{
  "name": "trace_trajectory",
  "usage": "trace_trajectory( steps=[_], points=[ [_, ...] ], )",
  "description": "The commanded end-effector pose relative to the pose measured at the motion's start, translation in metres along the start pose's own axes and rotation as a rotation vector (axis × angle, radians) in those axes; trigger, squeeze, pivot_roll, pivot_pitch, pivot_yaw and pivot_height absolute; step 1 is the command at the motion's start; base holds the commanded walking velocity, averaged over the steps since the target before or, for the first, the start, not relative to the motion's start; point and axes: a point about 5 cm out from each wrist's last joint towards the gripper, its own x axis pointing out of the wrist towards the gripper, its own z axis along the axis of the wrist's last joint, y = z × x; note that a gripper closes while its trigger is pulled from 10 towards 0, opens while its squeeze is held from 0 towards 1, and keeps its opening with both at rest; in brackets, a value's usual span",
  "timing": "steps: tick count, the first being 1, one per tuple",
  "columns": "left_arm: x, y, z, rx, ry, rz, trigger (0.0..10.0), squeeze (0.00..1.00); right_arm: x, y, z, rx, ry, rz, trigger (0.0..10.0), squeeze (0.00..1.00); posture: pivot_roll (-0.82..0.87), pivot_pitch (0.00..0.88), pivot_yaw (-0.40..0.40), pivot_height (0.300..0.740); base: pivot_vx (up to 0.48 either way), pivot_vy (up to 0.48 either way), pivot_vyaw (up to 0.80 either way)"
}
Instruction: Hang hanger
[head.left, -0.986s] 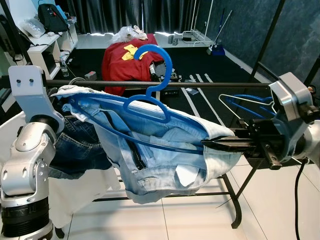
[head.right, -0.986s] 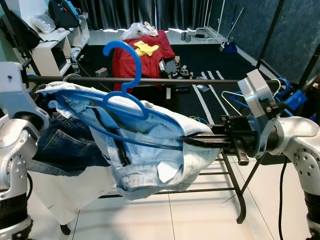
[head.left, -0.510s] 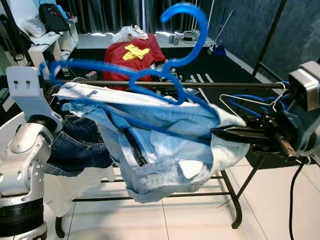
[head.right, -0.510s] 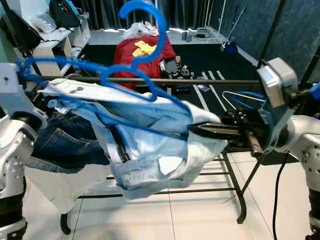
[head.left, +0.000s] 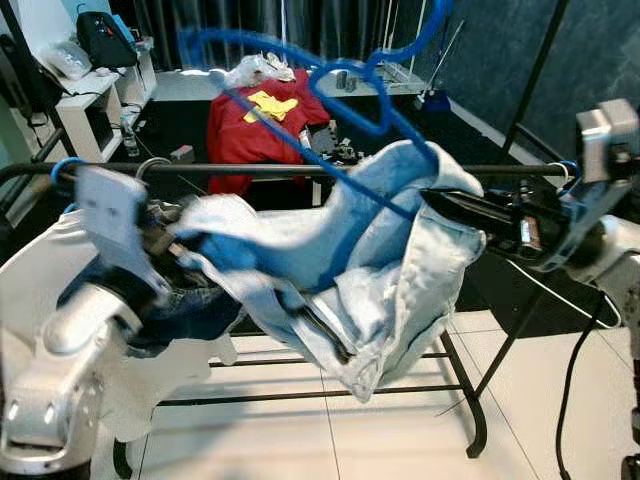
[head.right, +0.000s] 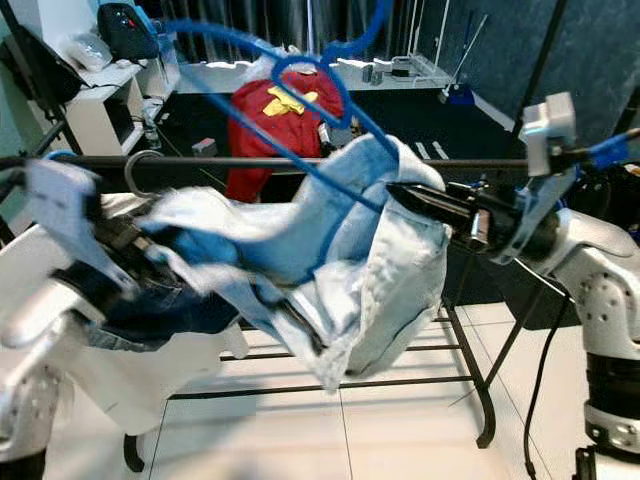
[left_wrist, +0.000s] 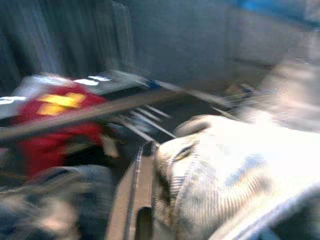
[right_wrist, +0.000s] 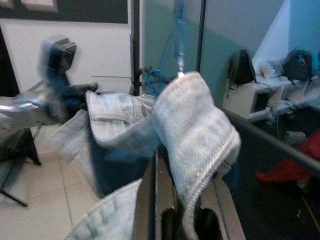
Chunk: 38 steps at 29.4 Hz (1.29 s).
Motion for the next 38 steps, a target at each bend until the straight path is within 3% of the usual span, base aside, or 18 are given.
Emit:
trace_trajectory(
  steps=[1,2,3,6,8,9,11,16,24,27,28,30,31,32,34,36,37,38],
  points=[
    [0.001,-0.019,-0.001,-0.018,0.025,-0.132,10.0,0.89,0.003,-0.002,0.001,-0.046,0.044,-0.008,10.0,0.0,-0.1,0.0,-0.003,0.74,0.0,0.0,0.0],
    [-0.001,-0.032,-0.003,-0.032,0.055,-0.212,10.0,0.89,0.005,-0.003,-0.002,-0.065,0.099,-0.009,10.0,0.0,-0.1,0.0,-0.003,0.74,0.0,0.0,0.0],
    [-0.004,-0.046,-0.007,-0.046,0.097,-0.305,10.0,1.0,0.003,-0.004,-0.007,-0.109,0.194,0.003,10.0,0.0,-0.11,0.0,-0.01,0.74,0.0,0.0,0.0],
    [-0.011,-0.064,-0.012,-0.06,0.164,-0.424,10.0,1.0,-0.005,-0.006,-0.013,-0.174,0.351,0.048,10.0,0.0,-0.12,0.0,-0.018,0.74,0.0,0.0,0.0],
    [-0.012,-0.066,-0.012,-0.058,0.175,-0.44,10.0,1.0,-0.007,-0.006,-0.013,-0.181,0.373,0.058,10.0,0.0,-0.12,0.0,-0.018,0.74,0.0,0.0,0.0],
    [-0.014,-0.068,-0.011,-0.029,0.19,-0.457,10.0,1.0,-0.014,-0.006,-0.015,-0.209,0.456,0.091,10.0,0.0,-0.12,0.0,-0.028,0.74,0.0,0.0,0.0],
    [-0.013,-0.066,-0.012,0.009,0.203,-0.449,10.0,1.0,-0.018,-0.007,-0.016,-0.221,0.501,0.11,10.0,0.0,-0.13,0.0,-0.032,0.74,0.0,0.0,0.0],
    [-0.012,-0.059,-0.019,0.124,0.3,-0.422,10.0,1.0,-0.022,-0.014,-0.013,-0.246,0.547,0.102,10.0,0.0,-0.12,0.0,-0.035,0.74,0.0,0.0,0.0],
    [-0.021,-0.059,-0.036,0.095,0.383,-0.398,10.0,1.0,-0.02,-0.018,-0.005,-0.269,0.495,0.094,10.0,0.0,-0.13,0.0,-0.037,0.74,0.0,0.0,0.0],
    [-0.007,-0.044,-0.022,0.064,0.25,-0.263,10.0,1.0,-0.016,-0.016,-0.006,-0.281,0.507,0.151,10.0,0.0,-0.12,0.0,-0.041,0.74,0.0,0.0,0.0],
    [-0.007,-0.044,-0.022,0.064,0.25,-0.263,10.0,1.0,-0.016,-0.016,-0.006,-0.281,0.507,0.151,10.0,0.0,-0.12,0.0,-0.041,0.74,0.0,0.0,0.0],
    [0.003,-0.032,-0.006,-0.003,0.118,-0.131,10.0,1.0,-0.015,-0.008,-0.008,-0.271,0.522,0.223,10.0,0.0,-0.13,0.0,-0.036,0.74,0.0,0.0,0.0],
    [0.003,-0.032,-0.006,-0.003,0.118,-0.131,10.0,1.0,-0.015,-0.008,-0.008,-0.271,0.522,0.223,10.0,0.0,-0.13,0.0,-0.036,0.74,0.0,0.0,0.0],
    [0.008,-0.024,0.004,-0.065,0.039,-0.063,10.0,1.0,-0.015,-0.003,-0.009,-0.268,0.547,0.281,10.0,0.0,-0.13,0.0,-0.037,0.74,0.0,0.0,0.0],
    [0.008,-0.024,0.004,-0.065,0.039,-0.063,10.0,1.0,-0.015,-0.003,-0.009,-0.268,0.547,0.281,10.0,0.0,-0.13,0.0,-0.037,0.74,0.0,0.0,0.0],
    [0.01,-0.019,0.01,-0.118,-0.018,-0.026,10.0,1.0,-0.016,0.001,-0.01,-0.266,0.568,0.327,10.0,0.0,-0.13,0.0,-0.038,0.74,0.0,0.0,0.0],
    [0.013,-0.016,0.017,-0.157,-0.061,-0.014,10.0,0.0,-0.016,0.005,-0.008,-0.276,0.592,0.382,10.0,0.0,-0.14,0.0,-0.036,0.74,0.0,0.0,0.0],
    [0.014,-0.015,0.019,-0.175,-0.072,-0.026,10.0,0.0,-0.015,0.006,-0.005,-0.291,0.607,0.418,10.0,0.0,-0.14,0.0,-0.034,0.74,0.0,0.0,0.0]
  ],
)
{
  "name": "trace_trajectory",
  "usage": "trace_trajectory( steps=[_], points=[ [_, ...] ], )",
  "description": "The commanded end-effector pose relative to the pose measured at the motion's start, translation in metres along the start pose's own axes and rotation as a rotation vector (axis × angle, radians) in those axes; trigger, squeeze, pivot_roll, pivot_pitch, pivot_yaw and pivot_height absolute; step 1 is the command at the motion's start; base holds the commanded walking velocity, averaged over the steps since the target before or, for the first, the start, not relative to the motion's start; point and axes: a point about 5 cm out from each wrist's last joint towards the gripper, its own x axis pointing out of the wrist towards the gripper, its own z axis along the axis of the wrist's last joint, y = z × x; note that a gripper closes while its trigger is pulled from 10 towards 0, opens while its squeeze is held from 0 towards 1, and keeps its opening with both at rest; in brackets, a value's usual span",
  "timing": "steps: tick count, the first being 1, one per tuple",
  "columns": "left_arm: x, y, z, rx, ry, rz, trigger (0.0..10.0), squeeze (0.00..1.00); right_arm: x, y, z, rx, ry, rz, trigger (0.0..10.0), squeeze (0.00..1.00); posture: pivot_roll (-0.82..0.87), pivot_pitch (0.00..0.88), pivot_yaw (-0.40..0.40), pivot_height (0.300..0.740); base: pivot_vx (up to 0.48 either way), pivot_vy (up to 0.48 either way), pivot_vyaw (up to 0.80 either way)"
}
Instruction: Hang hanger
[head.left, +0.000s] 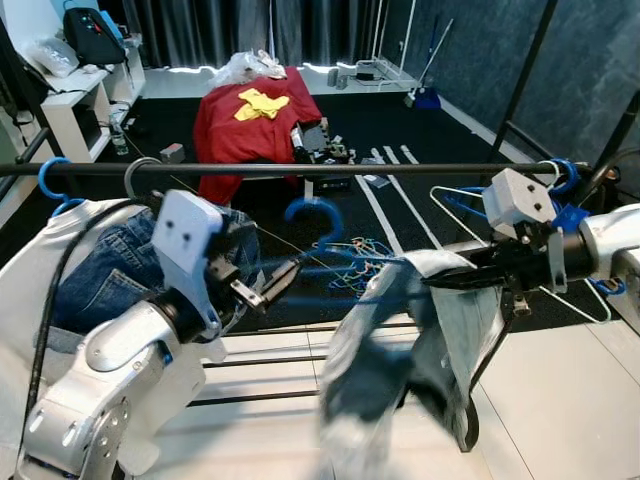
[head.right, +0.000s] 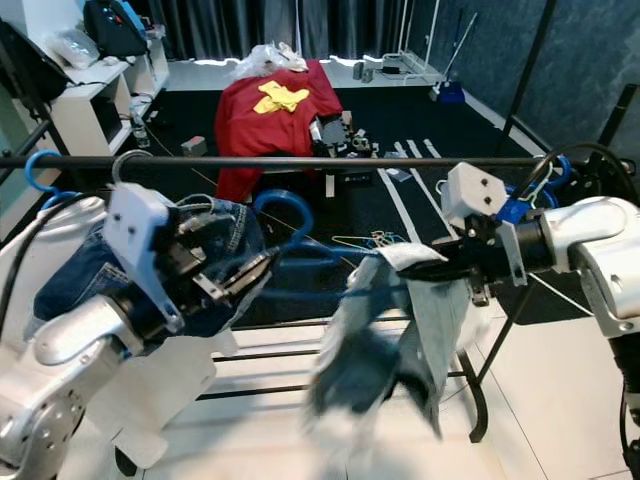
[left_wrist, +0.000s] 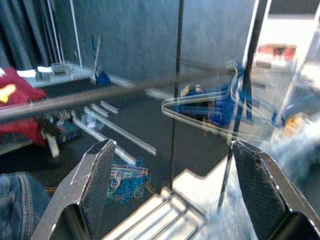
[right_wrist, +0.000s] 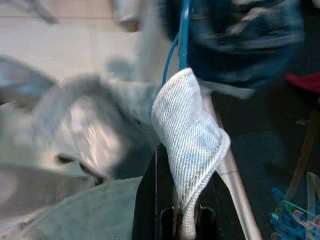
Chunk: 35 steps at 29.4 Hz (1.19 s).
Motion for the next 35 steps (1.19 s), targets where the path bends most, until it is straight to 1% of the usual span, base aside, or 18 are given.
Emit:
trace_trajectory(
  steps=[1,5,6,8,9,11,12,13,14,15,16,17,19,22,30,32,34,35],
  points=[
    [0.0,0.003,0.002,-0.025,-0.008,0.003,10.0,0.0,-0.003,0.002,0.011,-0.066,0.011,0.033,10.0,0.0,-0.14,0.0,-0.034,0.74,0.0,0.0,0.0],
    [0.001,0.001,-0.001,-0.025,0.02,-0.035,10.0,0.0,-0.005,0.001,0.016,-0.098,0.028,0.061,10.0,0.0,-0.13,0.0,-0.04,0.74,0.0,0.0,0.0],
    [0.0,-0.004,-0.005,-0.032,0.051,-0.085,10.0,0.0,-0.004,0.001,0.02,-0.117,0.025,0.068,10.0,0.0,-0.14,0.0,-0.036,0.74,0.0,0.0,0.0],
    [0.0,-0.004,-0.005,-0.032,0.051,-0.085,10.0,0.0,-0.004,0.001,0.02,-0.117,0.025,0.068,10.0,0.0,-0.14,0.0,-0.036,0.74,0.0,0.0,0.0],
    [-0.003,-0.012,-0.009,-0.049,0.084,-0.157,10.0,0.0,-0.003,-0.001,0.023,-0.137,0.026,0.075,10.0,0.0,-0.14,0.0,-0.032,0.74,0.0,0.0,0.0],
    [-0.003,-0.012,-0.009,-0.049,0.084,-0.157,10.0,0.0,-0.003,-0.001,0.023,-0.137,0.026,0.075,10.0,0.0,-0.14,0.0,-0.032,0.74,0.0,0.0,0.0],
    [-0.005,-0.02,-0.012,-0.062,0.11,-0.223,10.0,0.0,-0.002,-0.002,0.025,-0.15,0.024,0.081,10.0,0.0,-0.13,0.0,-0.039,0.74,0.0,0.0,0.0],
    [-0.005,-0.02,-0.012,-0.062,0.11,-0.223,10.0,0.0,-0.002,-0.002,0.025,-0.15,0.024,0.081,10.0,0.0,-0.13,0.0,-0.039,0.74,0.0,0.0,0.0],
    [-0.008,-0.026,-0.012,-0.094,0.119,-0.285,10.0,0.0,-0.001,-0.003,0.027,-0.162,0.024,0.083,10.0,0.0,-0.14,0.0,-0.029,0.74,0.0,0.0,0.0],
    [-0.008,-0.026,-0.012,-0.094,0.119,-0.285,10.0,0.0,-0.001,-0.003,0.027,-0.162,0.024,0.083,10.0,0.0,-0.14,0.0,-0.029,0.74,0.0,0.0,0.0],
    [-0.012,-0.032,-0.012,-0.126,0.123,-0.345,10.0,0.0,0.0,-0.004,0.028,-0.171,0.026,0.088,10.0,0.0,-0.14,0.0,-0.033,0.74,0.0,0.0,0.0],
    [-0.012,-0.032,-0.012,-0.126,0.123,-0.345,10.0,0.0,0.0,-0.004,0.028,-0.171,0.026,0.088,10.0,0.0,-0.14,0.0,-0.033,0.74,0.0,0.0,0.0],
    [-0.016,-0.04,-0.008,-0.193,0.1,-0.423,10.0,0.0,0.0,-0.006,0.03,-0.184,0.03,0.092,10.0,0.0,-0.14,0.0,-0.033,0.74,0.0,0.0,0.0],
    [-0.018,-0.042,-0.005,-0.231,0.074,-0.455,10.0,0.0,-0.002,-0.007,0.032,-0.193,0.034,0.09,10.0,0.0,-0.14,0.0,-0.034,0.74,0.0,0.0,0.0],
    [-0.022,-0.044,-0.004,-0.244,0.076,-0.487,10.0,0.0,-0.005,-0.009,0.032,-0.201,0.043,0.084,10.0,0.0,-0.14,0.0,-0.035,0.74,0.0,0.0,0.0],
    [-0.025,-0.037,-0.004,-0.21,0.087,-0.454,10.0,0.0,-0.01,-0.015,0.031,-0.201,0.058,0.052,10.0,0.0,-0.14,0.0,-0.038,0.74,0.0,0.0,0.0],
    [-0.025,-0.037,-0.004,-0.21,0.087,-0.454,10.0,0.0,-0.01,-0.015,0.031,-0.201,0.058,0.052,10.0,0.0,-0.14,0.0,-0.038,0.74,0.0,0.0,0.0],
    [-0.025,-0.029,-0.003,-0.189,0.081,-0.404,10.0,0.0,-0.013,-0.017,0.031,-0.2,0.059,0.033,10.0,0.0,-0.14,0.0,-0.037,0.74,0.0,0.0,0.0]
  ],
)
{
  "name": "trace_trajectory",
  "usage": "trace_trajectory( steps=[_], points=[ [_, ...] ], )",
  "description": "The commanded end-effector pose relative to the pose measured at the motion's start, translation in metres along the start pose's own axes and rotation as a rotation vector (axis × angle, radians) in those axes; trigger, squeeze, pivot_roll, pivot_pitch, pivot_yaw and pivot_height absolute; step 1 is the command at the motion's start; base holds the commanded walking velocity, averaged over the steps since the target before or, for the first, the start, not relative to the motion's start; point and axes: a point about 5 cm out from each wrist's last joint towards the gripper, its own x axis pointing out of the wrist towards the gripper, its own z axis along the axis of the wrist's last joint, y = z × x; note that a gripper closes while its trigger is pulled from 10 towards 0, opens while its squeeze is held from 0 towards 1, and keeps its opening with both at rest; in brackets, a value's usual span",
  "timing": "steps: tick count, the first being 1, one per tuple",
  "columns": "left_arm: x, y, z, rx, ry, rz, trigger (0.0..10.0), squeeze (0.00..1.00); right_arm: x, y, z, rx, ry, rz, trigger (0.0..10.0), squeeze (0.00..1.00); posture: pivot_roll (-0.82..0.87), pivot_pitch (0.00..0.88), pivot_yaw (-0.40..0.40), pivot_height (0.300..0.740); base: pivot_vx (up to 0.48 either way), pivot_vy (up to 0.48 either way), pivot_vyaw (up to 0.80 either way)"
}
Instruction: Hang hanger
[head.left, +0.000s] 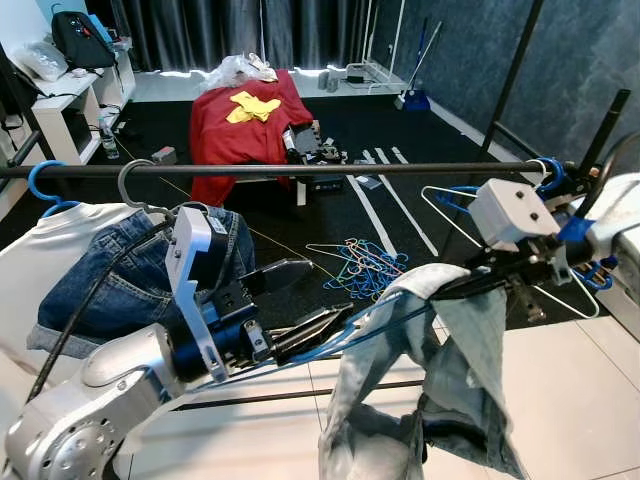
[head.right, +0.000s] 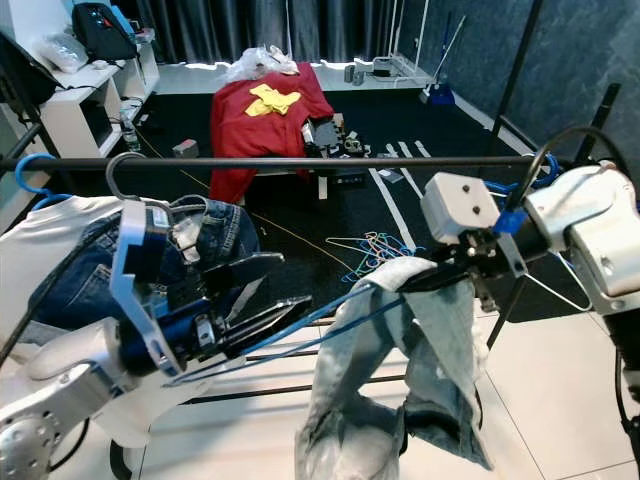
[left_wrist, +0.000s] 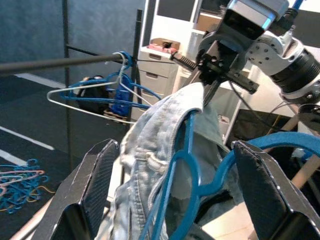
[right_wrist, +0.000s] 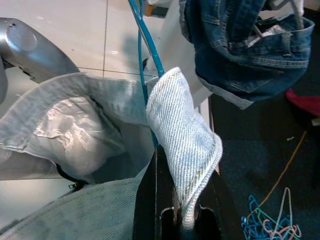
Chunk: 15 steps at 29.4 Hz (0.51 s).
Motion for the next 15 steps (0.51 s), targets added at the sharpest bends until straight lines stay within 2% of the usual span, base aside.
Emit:
trace_trajectory(
  steps=[1,8,11,15],
  points=[
    [-0.009,0.009,0.002,0.046,0.014,0.058,10.0,0.0,-0.013,-0.005,0.005,-0.019,0.002,-0.044,10.0,0.0,-0.14,0.0,-0.038,0.74,0.0,0.0,0.0],
    [-0.019,0.023,0.01,0.134,-0.027,0.161,10.0,0.0,-0.024,-0.004,0.007,-0.011,-0.025,-0.072,10.0,0.0,-0.14,0.0,-0.037,0.74,0.0,0.0,0.0],
    [-0.02,0.023,0.009,0.138,-0.022,0.154,10.0,0.0,-0.024,-0.004,0.007,-0.01,-0.026,-0.072,10.0,0.0,-0.14,0.0,-0.037,0.74,0.0,0.0,0.0],
    [-0.012,0.017,0.004,0.157,0.003,0.106,10.0,0.0,-0.023,-0.004,0.008,-0.016,-0.041,-0.065,10.0,0.0,-0.14,0.0,-0.035,0.74,0.0,0.0,0.0]
  ],
)
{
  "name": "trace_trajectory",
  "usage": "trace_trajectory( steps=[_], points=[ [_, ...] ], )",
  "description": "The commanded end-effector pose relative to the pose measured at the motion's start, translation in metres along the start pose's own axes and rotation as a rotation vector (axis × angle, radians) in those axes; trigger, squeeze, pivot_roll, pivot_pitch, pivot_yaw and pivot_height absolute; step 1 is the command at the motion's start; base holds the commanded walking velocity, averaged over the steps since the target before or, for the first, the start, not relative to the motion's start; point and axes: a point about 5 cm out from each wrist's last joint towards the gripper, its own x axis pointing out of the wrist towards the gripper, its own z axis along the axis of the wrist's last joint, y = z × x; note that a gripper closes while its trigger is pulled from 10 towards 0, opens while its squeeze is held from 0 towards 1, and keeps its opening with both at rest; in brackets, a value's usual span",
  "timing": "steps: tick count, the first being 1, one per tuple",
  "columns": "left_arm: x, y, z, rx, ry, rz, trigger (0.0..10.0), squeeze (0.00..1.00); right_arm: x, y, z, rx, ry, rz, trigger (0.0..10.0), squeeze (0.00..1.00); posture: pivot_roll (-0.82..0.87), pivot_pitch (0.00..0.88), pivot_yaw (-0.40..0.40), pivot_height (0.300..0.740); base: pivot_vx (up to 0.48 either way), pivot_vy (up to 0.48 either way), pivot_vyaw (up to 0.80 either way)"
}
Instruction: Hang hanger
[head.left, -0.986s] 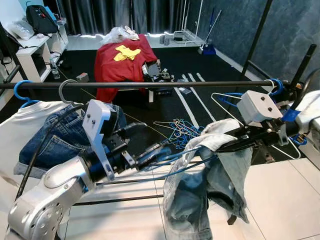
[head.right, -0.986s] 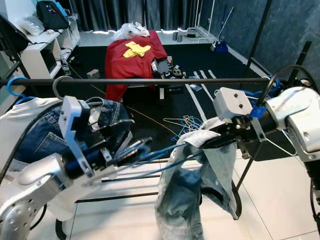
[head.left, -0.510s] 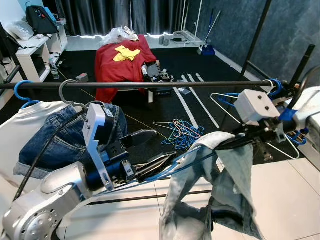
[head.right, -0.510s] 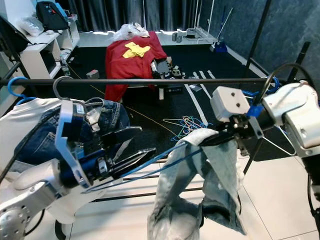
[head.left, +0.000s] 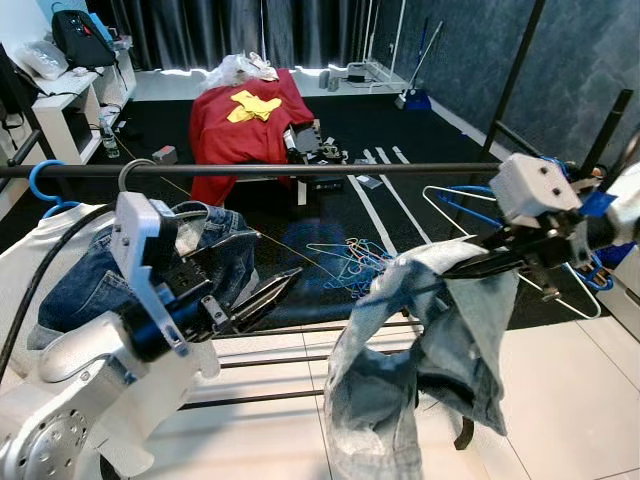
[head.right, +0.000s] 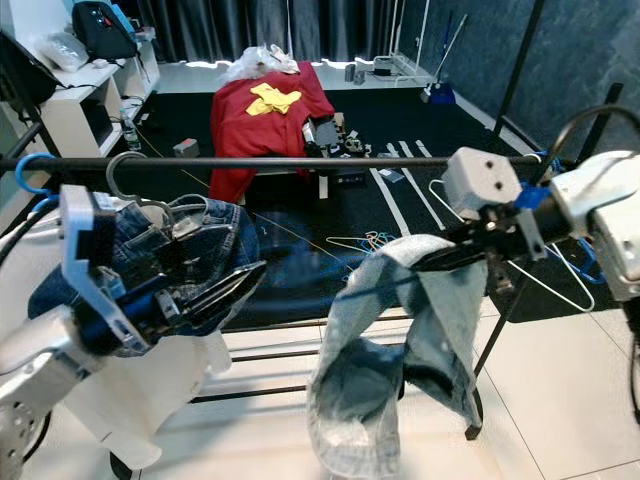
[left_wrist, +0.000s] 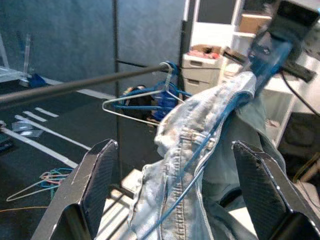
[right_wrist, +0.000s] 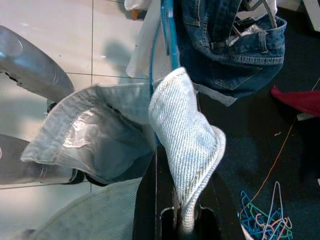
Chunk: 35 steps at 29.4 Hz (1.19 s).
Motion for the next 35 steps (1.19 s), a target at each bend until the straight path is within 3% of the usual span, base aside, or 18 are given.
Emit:
trace_trajectory(
  steps=[1,8,35],
  points=[
    [0.002,-0.001,-0.004,0.031,0.035,-0.014,10.0,0.0,-0.006,-0.002,0.01,-0.036,-0.04,-0.009,10.0,0.0,-0.14,0.0,-0.035,0.74,0.0,0.0,0.0],
    [0.0,-0.001,-0.01,0.057,0.067,-0.028,10.0,0.0,-0.009,-0.003,0.017,-0.046,-0.077,-0.003,10.0,0.0,-0.14,0.0,-0.036,0.74,0.0,0.0,0.0],
    [0.023,-0.02,-0.012,0.189,0.11,-0.152,10.0,0.0,0.02,0.009,0.007,-0.011,-0.051,0.129,10.0,0.0,-0.13,0.0,-0.043,0.74,0.0,0.0,0.0]
  ],
)
